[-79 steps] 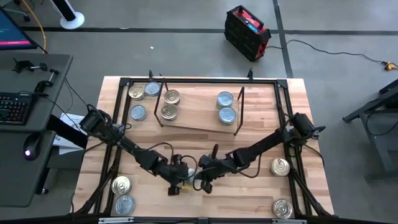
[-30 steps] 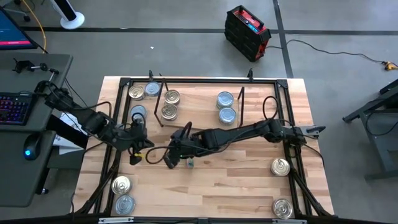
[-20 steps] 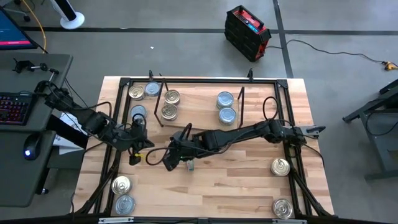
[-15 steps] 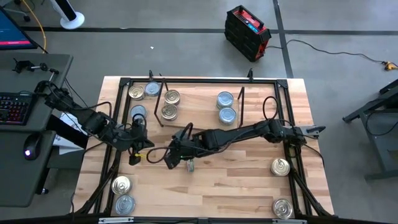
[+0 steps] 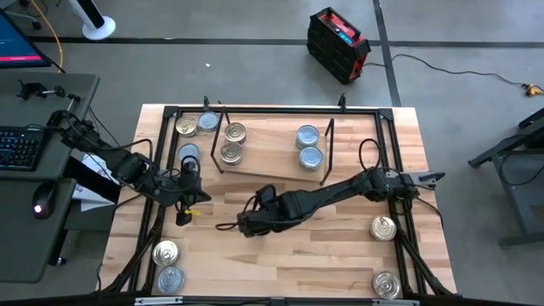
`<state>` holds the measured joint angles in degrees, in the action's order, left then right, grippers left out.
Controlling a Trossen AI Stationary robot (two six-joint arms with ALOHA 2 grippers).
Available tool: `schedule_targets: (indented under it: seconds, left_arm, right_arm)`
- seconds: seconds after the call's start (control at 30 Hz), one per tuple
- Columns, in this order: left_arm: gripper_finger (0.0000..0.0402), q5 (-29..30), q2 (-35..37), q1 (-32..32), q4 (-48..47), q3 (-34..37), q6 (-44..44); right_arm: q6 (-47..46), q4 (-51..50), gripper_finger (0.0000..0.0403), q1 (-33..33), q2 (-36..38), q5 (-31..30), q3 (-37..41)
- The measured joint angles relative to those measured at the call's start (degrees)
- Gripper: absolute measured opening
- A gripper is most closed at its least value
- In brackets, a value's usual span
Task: Stack canned seafood by type on shelf
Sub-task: Stack the green tuna can on top of the other green tuna can on the shelf
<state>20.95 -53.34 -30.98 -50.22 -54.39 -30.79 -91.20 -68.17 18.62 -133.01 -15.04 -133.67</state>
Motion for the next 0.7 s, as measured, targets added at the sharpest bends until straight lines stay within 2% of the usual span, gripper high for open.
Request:
schedule_targets:
  seconds: [0.23, 0.7]
  left_arm:
    - [0.0000, 0.00, 0.00, 0.00, 0.13, 0.00, -0.02]
    - [0.0000, -0.01, 0.00, 0.00, 0.31, 0.00, -0.11]
  right_arm:
    - [-1.83, -1.00, 0.0266, -0.93, -3.67, 0.28, 0.04]
    - [-2.36, 0.01, 0.0266, -2.98, -4.15, -0.28, 2.41]
